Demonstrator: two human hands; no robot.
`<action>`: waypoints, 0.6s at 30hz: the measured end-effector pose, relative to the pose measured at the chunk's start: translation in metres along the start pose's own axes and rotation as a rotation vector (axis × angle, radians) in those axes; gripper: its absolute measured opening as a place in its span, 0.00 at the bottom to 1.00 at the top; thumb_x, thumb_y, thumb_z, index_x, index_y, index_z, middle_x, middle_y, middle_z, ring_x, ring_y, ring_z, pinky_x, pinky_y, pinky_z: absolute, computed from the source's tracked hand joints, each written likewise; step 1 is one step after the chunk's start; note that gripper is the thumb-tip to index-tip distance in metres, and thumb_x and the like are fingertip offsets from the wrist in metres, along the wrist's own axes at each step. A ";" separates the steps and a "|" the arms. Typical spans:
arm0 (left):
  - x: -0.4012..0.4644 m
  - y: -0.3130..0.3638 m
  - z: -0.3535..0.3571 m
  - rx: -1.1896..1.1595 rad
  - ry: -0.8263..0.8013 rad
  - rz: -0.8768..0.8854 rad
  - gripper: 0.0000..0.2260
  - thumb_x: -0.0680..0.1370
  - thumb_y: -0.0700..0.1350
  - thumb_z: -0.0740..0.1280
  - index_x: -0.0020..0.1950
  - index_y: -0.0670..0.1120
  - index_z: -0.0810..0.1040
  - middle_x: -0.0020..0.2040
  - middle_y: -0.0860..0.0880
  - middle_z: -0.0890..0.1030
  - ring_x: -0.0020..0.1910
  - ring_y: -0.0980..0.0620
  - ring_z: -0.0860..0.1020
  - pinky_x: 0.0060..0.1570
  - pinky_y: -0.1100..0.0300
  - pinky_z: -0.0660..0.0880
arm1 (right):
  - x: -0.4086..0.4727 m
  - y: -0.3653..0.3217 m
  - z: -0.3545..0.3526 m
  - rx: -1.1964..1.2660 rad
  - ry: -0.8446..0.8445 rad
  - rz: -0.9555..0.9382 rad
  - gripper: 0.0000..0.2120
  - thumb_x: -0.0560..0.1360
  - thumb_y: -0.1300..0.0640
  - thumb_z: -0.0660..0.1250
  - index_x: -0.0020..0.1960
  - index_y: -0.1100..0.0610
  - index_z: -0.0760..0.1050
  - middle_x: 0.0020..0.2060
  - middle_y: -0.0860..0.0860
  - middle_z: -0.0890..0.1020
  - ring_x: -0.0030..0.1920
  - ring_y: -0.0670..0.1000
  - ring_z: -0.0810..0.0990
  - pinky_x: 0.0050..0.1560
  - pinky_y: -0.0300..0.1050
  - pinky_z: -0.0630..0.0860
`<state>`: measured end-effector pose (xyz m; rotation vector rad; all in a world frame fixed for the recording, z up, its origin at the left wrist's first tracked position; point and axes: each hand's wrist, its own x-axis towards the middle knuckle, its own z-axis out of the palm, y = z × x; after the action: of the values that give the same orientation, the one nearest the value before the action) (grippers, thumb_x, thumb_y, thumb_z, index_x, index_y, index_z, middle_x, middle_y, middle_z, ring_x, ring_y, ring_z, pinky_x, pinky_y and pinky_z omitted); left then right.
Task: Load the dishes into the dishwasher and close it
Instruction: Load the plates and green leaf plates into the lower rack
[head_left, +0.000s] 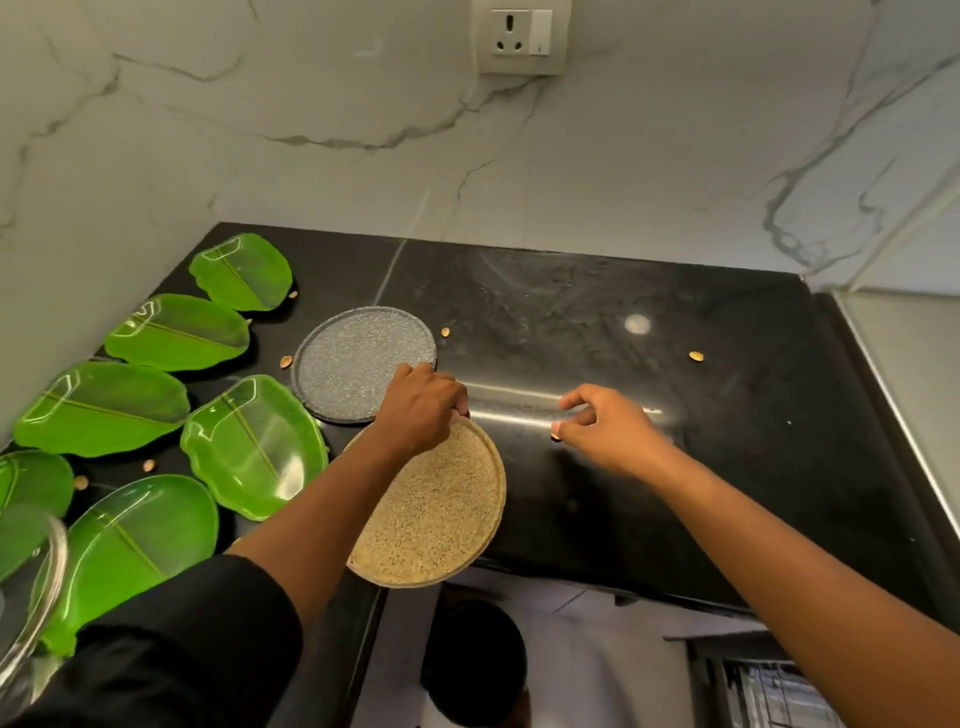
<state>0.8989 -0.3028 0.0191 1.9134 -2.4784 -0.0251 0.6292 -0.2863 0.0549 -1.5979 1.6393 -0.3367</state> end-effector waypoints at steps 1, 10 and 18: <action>0.003 0.001 -0.002 -0.002 -0.013 0.024 0.06 0.80 0.46 0.66 0.49 0.57 0.81 0.48 0.59 0.82 0.51 0.52 0.74 0.53 0.53 0.67 | 0.001 0.001 -0.001 0.008 -0.004 0.002 0.14 0.75 0.46 0.74 0.58 0.44 0.77 0.43 0.43 0.86 0.44 0.43 0.83 0.39 0.42 0.74; 0.016 0.008 -0.018 -0.132 -0.315 0.243 0.11 0.74 0.57 0.74 0.54 0.57 0.79 0.52 0.58 0.79 0.50 0.57 0.76 0.50 0.57 0.75 | -0.027 0.015 -0.012 -0.006 0.092 0.018 0.06 0.76 0.45 0.72 0.49 0.46 0.79 0.42 0.44 0.83 0.45 0.48 0.82 0.42 0.43 0.74; 0.001 0.006 -0.012 -0.216 -0.373 0.348 0.10 0.73 0.52 0.78 0.52 0.58 0.84 0.51 0.58 0.78 0.49 0.60 0.75 0.44 0.68 0.69 | -0.068 0.014 0.047 0.048 -0.172 0.118 0.10 0.79 0.46 0.70 0.46 0.52 0.80 0.35 0.51 0.87 0.32 0.48 0.87 0.36 0.49 0.86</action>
<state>0.8931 -0.3018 0.0317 1.4838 -2.8587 -0.6725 0.6433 -0.2047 0.0394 -1.4461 1.5732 -0.1720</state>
